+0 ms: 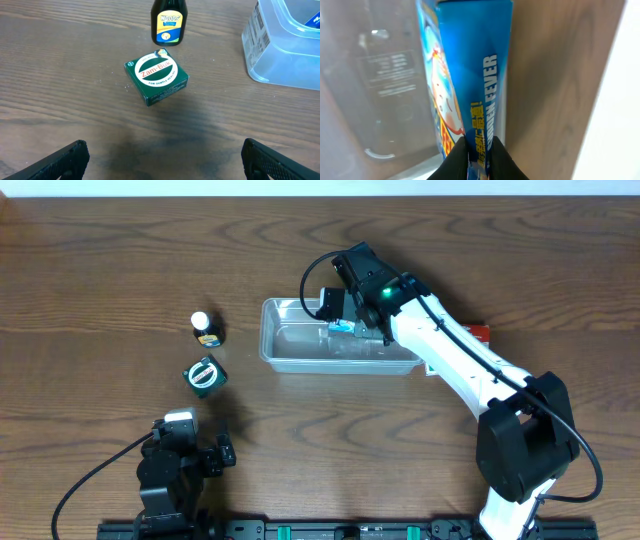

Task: Pack container
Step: 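Lower the blue box into the clear container, laying it flat, then open the right gripper and withdraw toward the red box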

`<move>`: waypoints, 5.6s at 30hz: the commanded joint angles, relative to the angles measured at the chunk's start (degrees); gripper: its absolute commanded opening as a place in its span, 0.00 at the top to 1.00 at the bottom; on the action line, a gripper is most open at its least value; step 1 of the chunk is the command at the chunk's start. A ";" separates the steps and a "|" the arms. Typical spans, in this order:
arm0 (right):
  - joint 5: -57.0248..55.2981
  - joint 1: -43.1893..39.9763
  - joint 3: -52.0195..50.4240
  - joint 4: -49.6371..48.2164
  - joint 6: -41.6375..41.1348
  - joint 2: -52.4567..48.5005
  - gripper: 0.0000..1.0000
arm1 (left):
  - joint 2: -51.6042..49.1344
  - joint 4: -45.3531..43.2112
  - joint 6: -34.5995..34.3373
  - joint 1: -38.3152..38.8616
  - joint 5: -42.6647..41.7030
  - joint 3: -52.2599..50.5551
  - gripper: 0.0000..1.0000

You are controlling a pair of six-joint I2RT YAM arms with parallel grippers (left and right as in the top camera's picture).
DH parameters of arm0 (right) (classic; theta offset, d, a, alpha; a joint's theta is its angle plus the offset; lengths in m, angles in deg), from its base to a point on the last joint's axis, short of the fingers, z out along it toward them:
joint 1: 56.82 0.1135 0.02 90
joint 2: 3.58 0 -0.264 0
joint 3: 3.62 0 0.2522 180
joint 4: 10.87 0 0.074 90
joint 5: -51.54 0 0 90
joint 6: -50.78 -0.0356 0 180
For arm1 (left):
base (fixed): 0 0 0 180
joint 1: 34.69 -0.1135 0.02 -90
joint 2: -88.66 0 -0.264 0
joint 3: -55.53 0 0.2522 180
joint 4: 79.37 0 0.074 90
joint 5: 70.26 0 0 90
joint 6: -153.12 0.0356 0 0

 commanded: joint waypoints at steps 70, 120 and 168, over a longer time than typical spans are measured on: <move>17.29 -7.72 0.00 -4.74 -54.82 1.57 0.99 | 0.15 0.00 0.13 0.07 -0.42 0.11 0.02; 16.41 -8.90 -0.02 -6.19 -56.68 0.68 0.99 | 0.15 0.00 0.13 0.07 -0.42 0.11 0.02; 22.47 -24.00 -0.04 14.29 -67.65 10.49 0.55 | 0.15 0.00 0.13 0.07 -0.42 0.11 0.02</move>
